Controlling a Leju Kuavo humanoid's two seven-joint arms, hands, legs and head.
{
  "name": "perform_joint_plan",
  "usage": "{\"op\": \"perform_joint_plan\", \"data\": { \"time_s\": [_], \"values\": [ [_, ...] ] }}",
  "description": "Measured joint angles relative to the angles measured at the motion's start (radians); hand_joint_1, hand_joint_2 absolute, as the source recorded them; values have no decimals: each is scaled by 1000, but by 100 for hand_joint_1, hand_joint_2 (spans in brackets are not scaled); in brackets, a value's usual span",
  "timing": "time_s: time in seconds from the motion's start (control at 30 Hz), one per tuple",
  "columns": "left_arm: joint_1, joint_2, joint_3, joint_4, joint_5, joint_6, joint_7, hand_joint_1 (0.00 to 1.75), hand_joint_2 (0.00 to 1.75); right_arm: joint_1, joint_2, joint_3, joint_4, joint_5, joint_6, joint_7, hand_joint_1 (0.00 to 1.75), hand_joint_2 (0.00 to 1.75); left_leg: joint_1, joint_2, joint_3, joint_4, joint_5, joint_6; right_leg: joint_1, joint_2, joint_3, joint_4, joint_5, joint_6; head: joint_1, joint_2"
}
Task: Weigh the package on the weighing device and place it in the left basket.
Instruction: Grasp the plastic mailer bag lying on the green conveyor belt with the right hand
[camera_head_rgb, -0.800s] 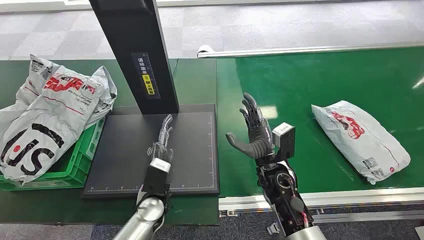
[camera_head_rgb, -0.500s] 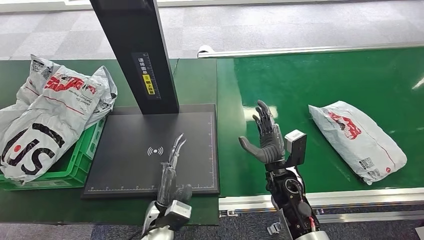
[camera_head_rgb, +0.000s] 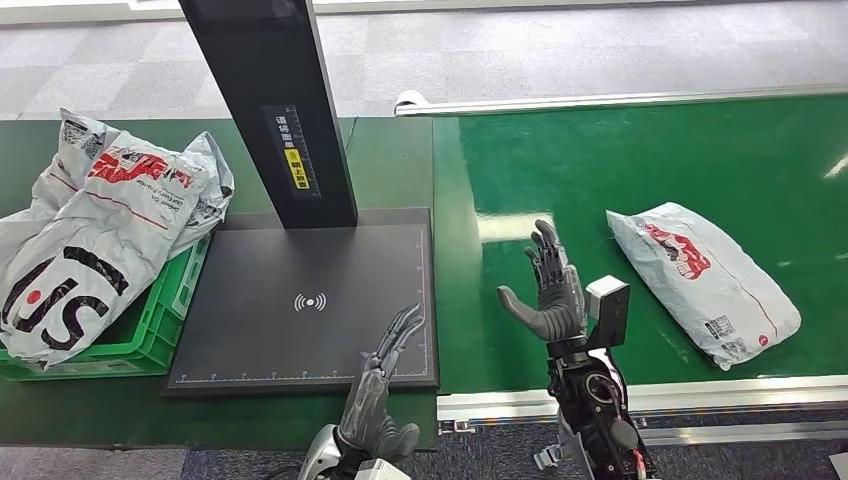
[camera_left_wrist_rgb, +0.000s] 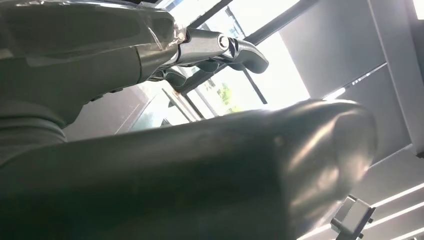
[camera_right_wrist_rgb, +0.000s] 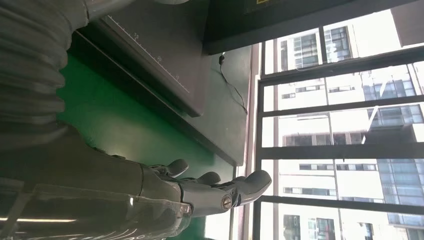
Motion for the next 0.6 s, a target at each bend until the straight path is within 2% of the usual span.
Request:
{"op": "perform_joint_plan", "data": {
  "time_s": [0.1,0.23,0.37,0.47,0.6],
  "values": [
    [7,-2,17,18,139,-69,14,0,0,32,-2,-2,-21,-6,-2,1,0,175,0,0,0,0,0,0,0,0,0,0,0,0,0,0],
    [32,-22,102,61,240,-204,52,0,0,74,-6,-3,-48,7,10,3,0,175,0,0,0,0,0,0,0,0,0,0,0,0,0,0],
    [40,-37,164,87,254,-233,75,0,0,88,-8,-1,-62,37,34,5,0,175,0,0,0,0,0,0,0,0,0,0,0,0,0,0],
    [29,-37,231,101,292,-259,98,0,0,86,-8,14,-69,114,69,8,0,175,0,1,0,0,0,0,0,0,0,0,0,0,0,0],
    [-8,-32,350,110,291,-294,118,0,175,80,0,33,-84,181,85,17,0,175,0,0,1,0,1,0,0,0,1,0,0,0,0,0]
  ]
}}
